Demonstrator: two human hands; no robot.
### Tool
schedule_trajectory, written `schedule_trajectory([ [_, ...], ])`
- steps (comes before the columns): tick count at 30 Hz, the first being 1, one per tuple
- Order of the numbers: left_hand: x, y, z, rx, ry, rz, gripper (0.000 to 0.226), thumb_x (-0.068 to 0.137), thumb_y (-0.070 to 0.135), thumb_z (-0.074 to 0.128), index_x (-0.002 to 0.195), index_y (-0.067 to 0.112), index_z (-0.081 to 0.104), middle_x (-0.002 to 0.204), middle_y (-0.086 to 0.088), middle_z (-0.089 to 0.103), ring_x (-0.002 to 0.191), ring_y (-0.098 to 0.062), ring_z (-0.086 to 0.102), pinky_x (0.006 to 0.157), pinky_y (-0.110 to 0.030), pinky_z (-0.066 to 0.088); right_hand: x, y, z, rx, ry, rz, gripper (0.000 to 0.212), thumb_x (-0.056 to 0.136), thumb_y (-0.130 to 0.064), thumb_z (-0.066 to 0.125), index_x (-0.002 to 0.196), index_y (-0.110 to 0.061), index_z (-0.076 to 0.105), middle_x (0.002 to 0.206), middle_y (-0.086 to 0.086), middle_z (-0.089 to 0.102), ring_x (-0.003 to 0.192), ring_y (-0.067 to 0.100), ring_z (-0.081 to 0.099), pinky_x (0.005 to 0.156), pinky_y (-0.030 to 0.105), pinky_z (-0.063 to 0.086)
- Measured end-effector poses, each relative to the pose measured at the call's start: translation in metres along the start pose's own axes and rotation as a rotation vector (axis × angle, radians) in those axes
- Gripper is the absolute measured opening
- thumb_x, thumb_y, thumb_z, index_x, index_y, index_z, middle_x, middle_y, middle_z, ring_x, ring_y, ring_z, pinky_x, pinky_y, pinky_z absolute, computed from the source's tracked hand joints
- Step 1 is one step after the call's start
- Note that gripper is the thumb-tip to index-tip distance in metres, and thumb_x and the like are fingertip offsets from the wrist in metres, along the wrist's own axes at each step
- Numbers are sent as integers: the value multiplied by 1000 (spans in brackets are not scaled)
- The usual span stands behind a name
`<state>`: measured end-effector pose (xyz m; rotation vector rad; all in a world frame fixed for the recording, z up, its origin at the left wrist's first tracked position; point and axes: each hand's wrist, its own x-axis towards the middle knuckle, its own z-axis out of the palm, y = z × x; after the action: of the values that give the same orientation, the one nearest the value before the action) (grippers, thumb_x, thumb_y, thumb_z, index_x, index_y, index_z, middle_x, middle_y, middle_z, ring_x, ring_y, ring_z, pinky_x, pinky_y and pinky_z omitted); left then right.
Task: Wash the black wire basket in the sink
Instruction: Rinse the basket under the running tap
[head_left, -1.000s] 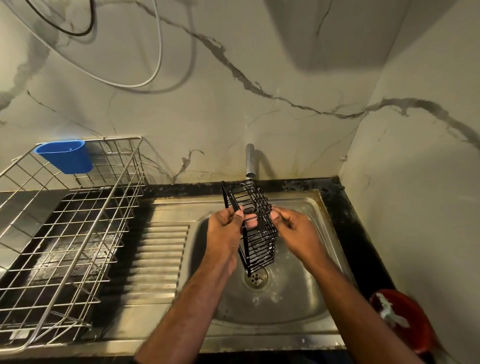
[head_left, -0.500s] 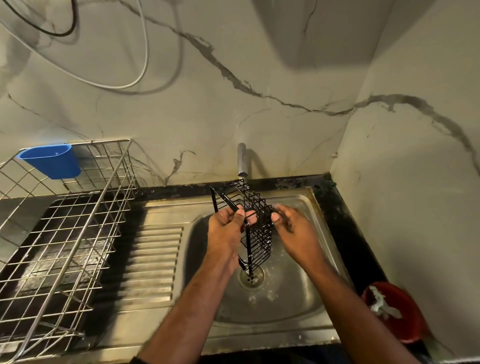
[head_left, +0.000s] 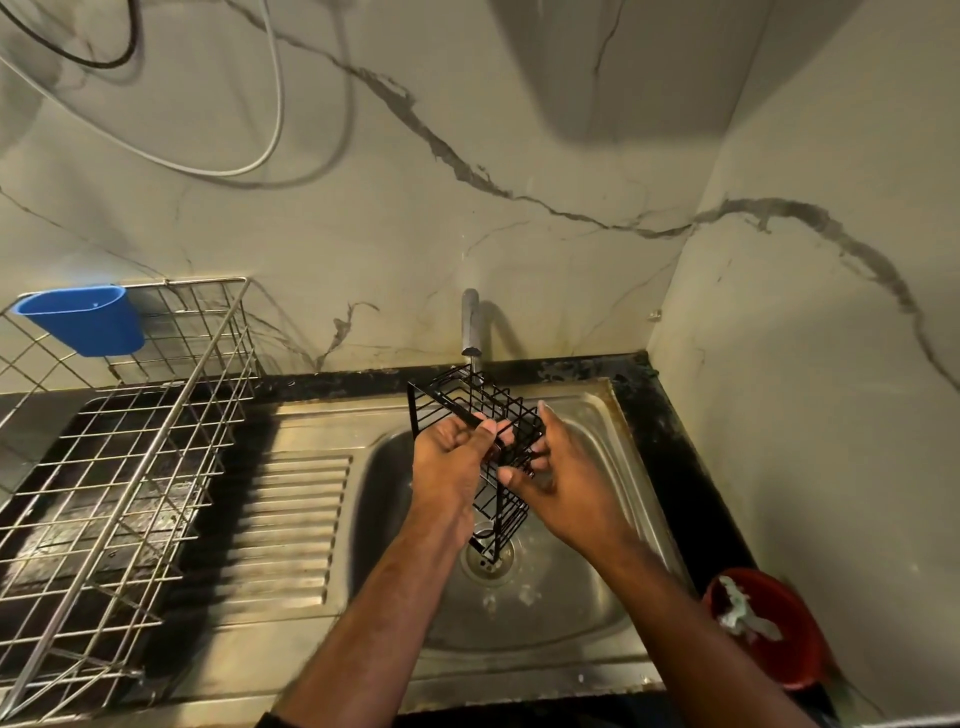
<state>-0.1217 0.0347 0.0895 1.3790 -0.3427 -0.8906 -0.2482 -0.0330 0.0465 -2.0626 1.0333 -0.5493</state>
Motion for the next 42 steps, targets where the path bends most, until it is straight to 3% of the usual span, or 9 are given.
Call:
schedule_trajectory([
  [3,0,1,0,12,-18,2,11,95,9,69,102,0,72,95,-15,79,97,-26,77,95,-46,59,0,-5,4,4,-47,-2,102,85,-59,65,158,-37,-3,150,1,41,110,5,56,76,17,42],
  [7,4,5,0,46,-18,-4,13,94,10,71,100,-1,69,102,-26,74,102,-32,74,95,-44,59,3,-4,14,97,-26,9,101,85,-52,70,156,-46,-2,153,0,40,118,10,58,88,27,48],
  [13,11,4,3,89,-51,-44,18,95,8,70,78,15,65,68,3,71,59,1,67,57,-13,52,9,-3,19,106,47,35,93,86,-41,74,152,-55,10,140,-2,45,110,12,60,93,41,56],
  [20,15,-4,2,89,-58,-68,20,95,3,68,78,13,63,64,3,62,55,3,61,52,-4,46,19,-4,17,143,84,68,84,78,-17,80,143,-48,36,127,1,45,100,16,64,88,40,59],
  [26,14,-7,0,156,-58,-67,19,96,9,68,79,12,59,86,-15,64,72,-9,68,63,-12,51,22,-2,18,186,80,49,67,75,-18,82,127,-41,48,114,0,56,87,12,68,75,38,62],
  [29,13,-4,-1,145,-32,-74,20,98,22,67,95,3,69,97,-14,76,93,-24,73,80,-25,53,23,-5,14,224,74,45,58,75,-16,84,120,-37,52,108,-7,62,85,6,68,74,31,62],
  [33,17,4,-6,176,74,-99,35,102,44,55,107,12,68,97,-6,77,95,-19,72,88,-36,56,22,-7,10,256,66,55,53,76,-9,81,110,-35,51,98,-12,65,82,-2,67,73,30,62],
  [38,38,5,-29,35,112,-184,47,105,50,45,127,12,61,110,-5,78,103,-20,72,91,-39,56,21,-5,8,300,86,53,51,75,-11,82,108,-38,53,102,-5,65,93,11,68,78,45,61],
  [42,56,7,-45,-164,67,-236,55,106,51,40,132,7,58,121,-9,74,111,-25,69,86,-36,52,23,-5,1,325,78,62,51,77,-9,80,108,-39,53,102,-4,65,93,17,69,79,46,61],
])
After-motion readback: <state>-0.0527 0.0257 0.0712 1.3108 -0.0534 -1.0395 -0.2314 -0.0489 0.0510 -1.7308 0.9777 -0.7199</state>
